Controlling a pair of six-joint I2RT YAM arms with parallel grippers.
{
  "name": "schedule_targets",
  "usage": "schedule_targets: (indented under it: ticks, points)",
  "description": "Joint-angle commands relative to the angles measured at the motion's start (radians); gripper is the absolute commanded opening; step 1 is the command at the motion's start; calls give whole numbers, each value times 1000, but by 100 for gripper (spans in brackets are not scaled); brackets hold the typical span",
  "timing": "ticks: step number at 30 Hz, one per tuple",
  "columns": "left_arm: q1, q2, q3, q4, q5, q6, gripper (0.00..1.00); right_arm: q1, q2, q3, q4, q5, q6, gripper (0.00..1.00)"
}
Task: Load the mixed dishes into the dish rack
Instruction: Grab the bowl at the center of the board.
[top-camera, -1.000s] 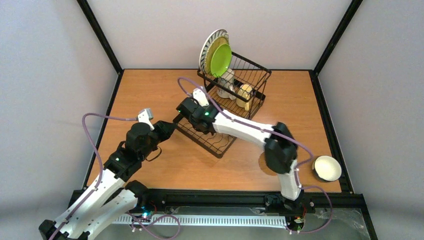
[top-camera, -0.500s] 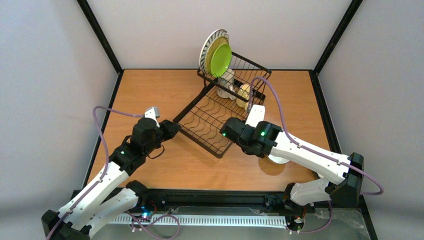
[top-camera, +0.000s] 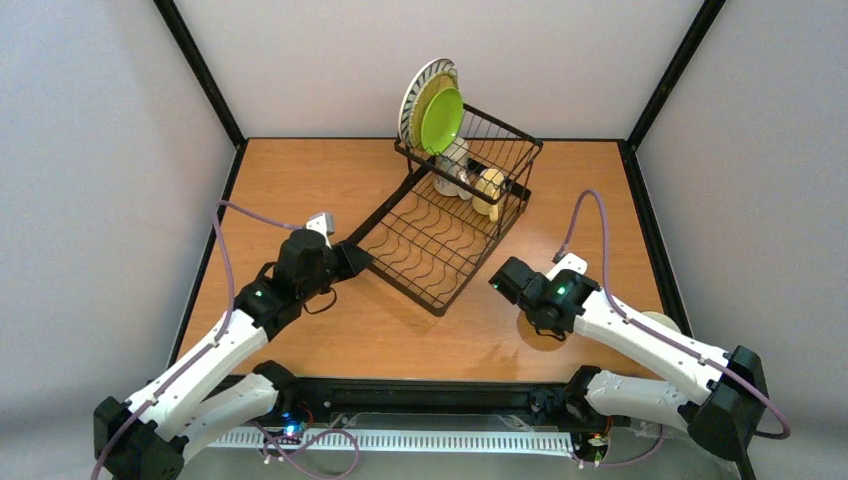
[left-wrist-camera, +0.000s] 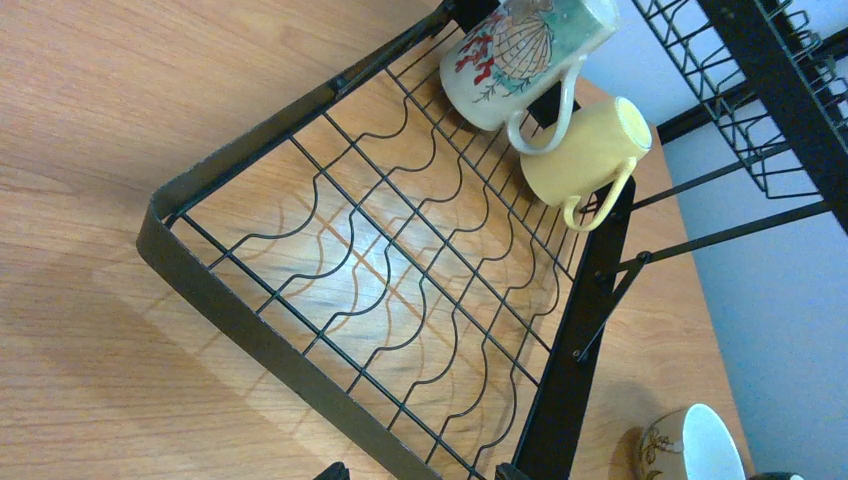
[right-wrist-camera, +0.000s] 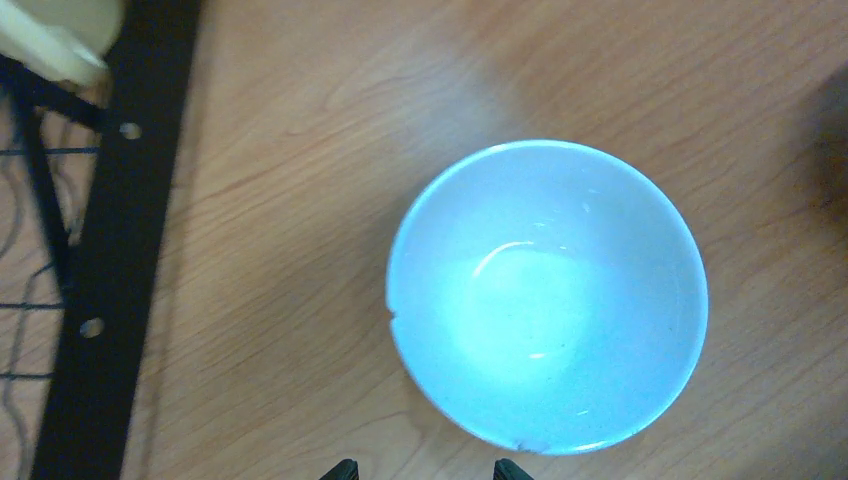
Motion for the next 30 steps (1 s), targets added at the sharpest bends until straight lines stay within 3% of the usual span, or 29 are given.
schedule_targets:
  ticks: [1,30]
  points:
    - [-6,29,30,38,39,36,82,-88,-28,-86,168,-91,-43,78]
    - [-7,67,-3,133,90,1,86,-279,81,-149,346,-154,-260,77]
